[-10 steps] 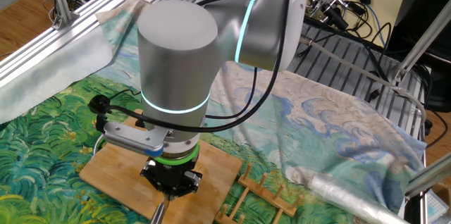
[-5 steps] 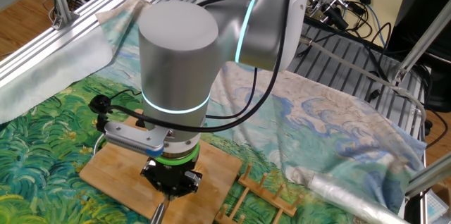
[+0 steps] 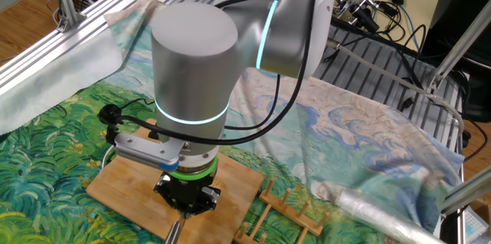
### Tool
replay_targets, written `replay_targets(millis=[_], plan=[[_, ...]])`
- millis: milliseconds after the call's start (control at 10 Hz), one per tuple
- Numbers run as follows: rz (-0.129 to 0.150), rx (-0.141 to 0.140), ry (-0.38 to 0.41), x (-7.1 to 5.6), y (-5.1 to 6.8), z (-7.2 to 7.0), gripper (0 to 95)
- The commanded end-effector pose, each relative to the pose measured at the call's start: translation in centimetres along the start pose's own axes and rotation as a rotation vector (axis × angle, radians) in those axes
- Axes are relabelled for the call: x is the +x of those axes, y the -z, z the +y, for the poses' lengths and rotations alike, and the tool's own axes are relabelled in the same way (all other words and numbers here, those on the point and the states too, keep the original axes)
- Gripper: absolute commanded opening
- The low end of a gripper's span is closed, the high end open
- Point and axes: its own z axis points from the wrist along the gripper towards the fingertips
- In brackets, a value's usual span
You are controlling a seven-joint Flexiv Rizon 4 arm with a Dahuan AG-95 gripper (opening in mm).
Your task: Chop the potatoes
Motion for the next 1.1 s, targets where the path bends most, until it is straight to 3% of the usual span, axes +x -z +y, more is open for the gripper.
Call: replay_targets(millis=[100,300,600,1100], plan=[[0.0,-0.001,0.0,0.1,0.1,0.0,0.0],[0.001,-0.001,0.0,0.3,-0.2,0.1,0.0],[0.001,-0.002,0.0,0.9,-1.8,0.0,0.0],[-0.011,-0.007,-0.001,1.1,-3.0,0.3,0.0]])
